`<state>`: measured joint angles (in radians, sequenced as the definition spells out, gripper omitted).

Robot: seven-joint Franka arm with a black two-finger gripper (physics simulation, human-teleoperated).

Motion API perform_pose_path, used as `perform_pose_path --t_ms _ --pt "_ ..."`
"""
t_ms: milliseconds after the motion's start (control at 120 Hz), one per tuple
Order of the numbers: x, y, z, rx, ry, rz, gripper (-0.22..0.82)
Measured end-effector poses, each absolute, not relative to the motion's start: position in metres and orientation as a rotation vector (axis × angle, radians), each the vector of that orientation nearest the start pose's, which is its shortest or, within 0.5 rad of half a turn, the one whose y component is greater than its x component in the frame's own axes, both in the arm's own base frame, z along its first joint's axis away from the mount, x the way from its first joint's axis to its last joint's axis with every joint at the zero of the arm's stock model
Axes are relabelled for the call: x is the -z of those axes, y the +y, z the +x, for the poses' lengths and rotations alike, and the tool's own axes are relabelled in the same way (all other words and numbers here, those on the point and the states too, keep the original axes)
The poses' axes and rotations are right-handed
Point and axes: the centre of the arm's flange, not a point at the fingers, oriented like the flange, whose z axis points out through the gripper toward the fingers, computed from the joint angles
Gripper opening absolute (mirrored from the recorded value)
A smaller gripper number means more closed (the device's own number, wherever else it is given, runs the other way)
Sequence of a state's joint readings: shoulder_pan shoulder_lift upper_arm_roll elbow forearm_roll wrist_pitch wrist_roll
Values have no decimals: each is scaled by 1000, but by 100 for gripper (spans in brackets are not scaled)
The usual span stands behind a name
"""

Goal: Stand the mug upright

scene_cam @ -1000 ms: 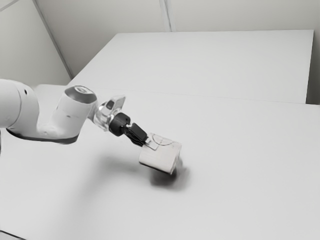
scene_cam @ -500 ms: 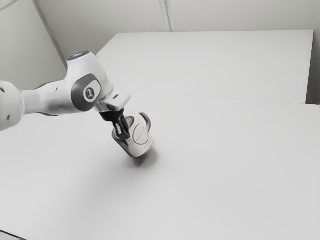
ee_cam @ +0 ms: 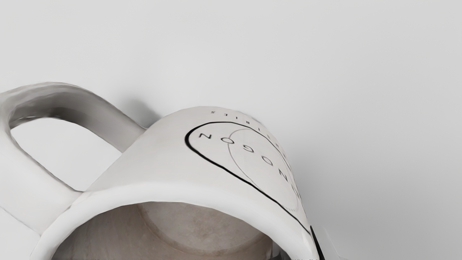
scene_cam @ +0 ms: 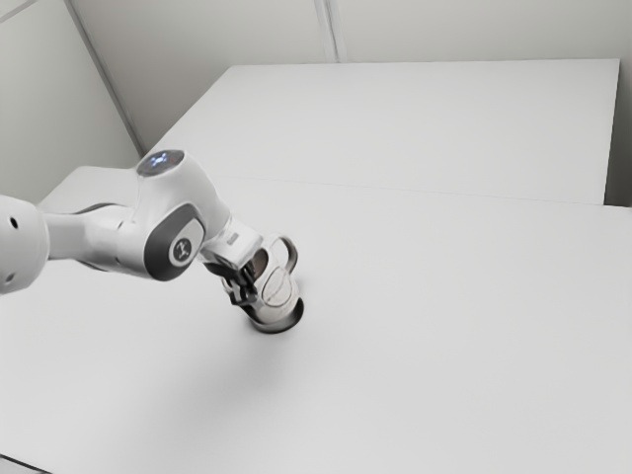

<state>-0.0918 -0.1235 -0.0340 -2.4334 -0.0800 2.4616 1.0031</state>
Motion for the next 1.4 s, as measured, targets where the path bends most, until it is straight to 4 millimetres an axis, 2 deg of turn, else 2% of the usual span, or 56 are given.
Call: perform_pose_path --t_ms 325,500,575,692,825,900,1000,1117,1217,1400 --pt "-358 -60 479 231 1576 -2690 -17" --pt "-353 -60 476 191 1589 -2709 19" --pt "-353 -60 475 181 1594 -2712 31" --pt "-356 -60 474 178 1599 -2711 44" --pt "-365 -60 476 181 1605 -2708 52" --pt "-380 -61 478 194 1600 -2709 54" --pt "-414 -61 488 222 1514 -2756 57" --pt "-472 -44 509 266 1296 -2875 58" --pt "-519 -42 525 288 1146 -2949 59" --pt "-589 -35 549 290 905 -3048 60"
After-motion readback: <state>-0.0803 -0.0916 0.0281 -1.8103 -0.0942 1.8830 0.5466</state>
